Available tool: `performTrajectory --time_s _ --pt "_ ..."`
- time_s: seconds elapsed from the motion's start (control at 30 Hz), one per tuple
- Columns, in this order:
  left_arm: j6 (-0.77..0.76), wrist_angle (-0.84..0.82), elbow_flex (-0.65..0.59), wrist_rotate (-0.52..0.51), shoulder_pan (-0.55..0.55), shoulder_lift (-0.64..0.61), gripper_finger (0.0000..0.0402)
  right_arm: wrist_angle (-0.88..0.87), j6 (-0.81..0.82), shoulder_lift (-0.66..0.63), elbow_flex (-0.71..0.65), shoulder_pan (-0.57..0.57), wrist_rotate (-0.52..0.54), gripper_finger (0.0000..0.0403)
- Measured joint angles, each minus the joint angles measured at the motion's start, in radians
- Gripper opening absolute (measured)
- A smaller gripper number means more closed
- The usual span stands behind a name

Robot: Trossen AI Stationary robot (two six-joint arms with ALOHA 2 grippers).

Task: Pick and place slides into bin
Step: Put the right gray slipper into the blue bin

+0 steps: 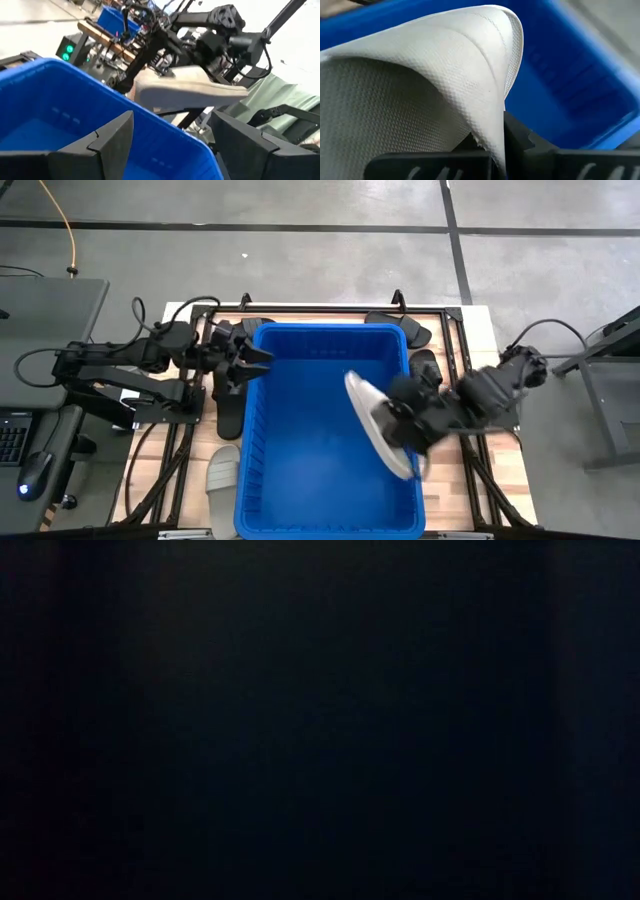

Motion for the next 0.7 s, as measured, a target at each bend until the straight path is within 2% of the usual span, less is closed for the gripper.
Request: performTrajectory --time_s 0.13,0.37,0.57,0.7 --pt "-0.046 0.004 0.0 0.003 0.0 0.034 0.0255 0.0 -0.18 0.03 0.0 -0.116 0.069 0.0" --pt "-0.104 0.013 0.0 -0.024 0.0 0.099 0.0255 0.076 -0.394 0.094 0.0 -0.257 0.346 0.0" --pt "-0.176 0.034 0.0 -0.089 0.0 0.155 0.0255 0.241 -0.605 0.155 -0.001 -0.324 0.364 0.0" --pt "-0.199 0.038 0.0 -0.145 0.0 0.171 0.0255 0.291 -0.641 0.181 -0.001 -0.343 0.373 0.0"
